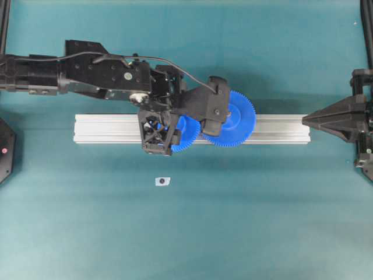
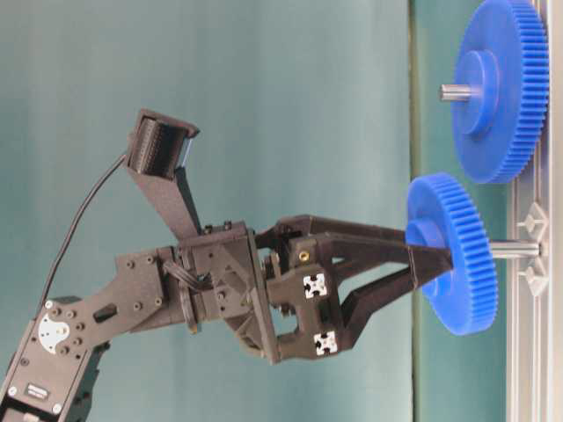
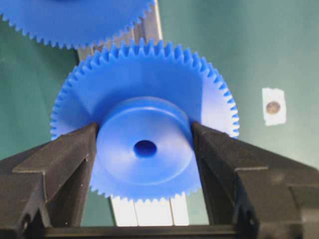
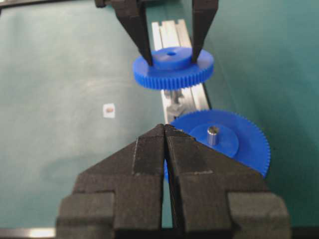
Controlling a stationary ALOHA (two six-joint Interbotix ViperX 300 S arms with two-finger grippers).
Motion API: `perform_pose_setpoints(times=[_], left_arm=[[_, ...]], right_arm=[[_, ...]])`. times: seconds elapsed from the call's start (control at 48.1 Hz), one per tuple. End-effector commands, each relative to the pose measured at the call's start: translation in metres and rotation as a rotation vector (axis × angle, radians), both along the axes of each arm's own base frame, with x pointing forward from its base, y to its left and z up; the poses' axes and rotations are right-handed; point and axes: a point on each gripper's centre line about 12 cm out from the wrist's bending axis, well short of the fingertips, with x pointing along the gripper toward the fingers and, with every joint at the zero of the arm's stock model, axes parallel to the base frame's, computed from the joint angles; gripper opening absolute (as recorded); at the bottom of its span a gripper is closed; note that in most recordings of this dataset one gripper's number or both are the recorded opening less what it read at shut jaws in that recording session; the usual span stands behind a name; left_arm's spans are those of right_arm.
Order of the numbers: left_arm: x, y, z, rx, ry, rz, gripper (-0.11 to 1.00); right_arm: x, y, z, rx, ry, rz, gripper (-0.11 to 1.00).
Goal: Find the location of the shaft and insert the small gear.
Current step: 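Align the gear bore with the shaft and lower it down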
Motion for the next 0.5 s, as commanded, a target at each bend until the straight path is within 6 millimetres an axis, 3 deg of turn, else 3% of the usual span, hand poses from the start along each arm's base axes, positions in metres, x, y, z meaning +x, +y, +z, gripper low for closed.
perform_pose_setpoints(times=[0.0,0.478], left_arm=[[0.001,0.006,-0.001,0.003,-0.001,0.013,0.64],[0.009,0.007,0.01,0.004,-0.023,0.016,0.64]], right_arm=[[0.002,-0.001,0.004,0.022,-0.011,-0.008,0.01],[0.002,-0.001,0.003,0.031,-0.011,-0.01,0.01]])
